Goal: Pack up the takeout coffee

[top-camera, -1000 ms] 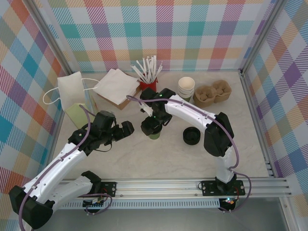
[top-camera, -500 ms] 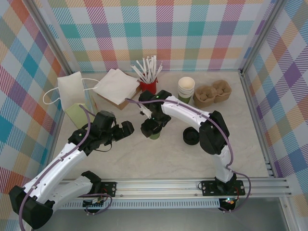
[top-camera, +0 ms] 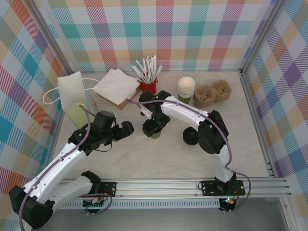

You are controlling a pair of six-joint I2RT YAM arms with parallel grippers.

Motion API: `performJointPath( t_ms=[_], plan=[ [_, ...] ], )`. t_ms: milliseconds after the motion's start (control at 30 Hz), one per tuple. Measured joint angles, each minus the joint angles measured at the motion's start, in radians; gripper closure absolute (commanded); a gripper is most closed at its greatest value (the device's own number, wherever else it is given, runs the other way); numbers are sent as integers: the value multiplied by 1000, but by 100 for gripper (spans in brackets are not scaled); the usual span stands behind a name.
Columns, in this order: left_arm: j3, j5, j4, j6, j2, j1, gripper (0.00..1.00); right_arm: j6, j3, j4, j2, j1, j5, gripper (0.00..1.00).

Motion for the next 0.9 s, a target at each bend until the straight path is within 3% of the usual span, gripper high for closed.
performJointPath(
  t_ms=[133,500,900],
  plan=[
    [0,0,0,1,3,0,0,0,-42,-7,-83,-65,2,19],
    [0,0,0,3,26,0,0,-20,-145,-11,-257,-437,46,21],
    [0,0,0,3,29,0,0,-46,-254,29,-257,-633,51,21]
  ],
)
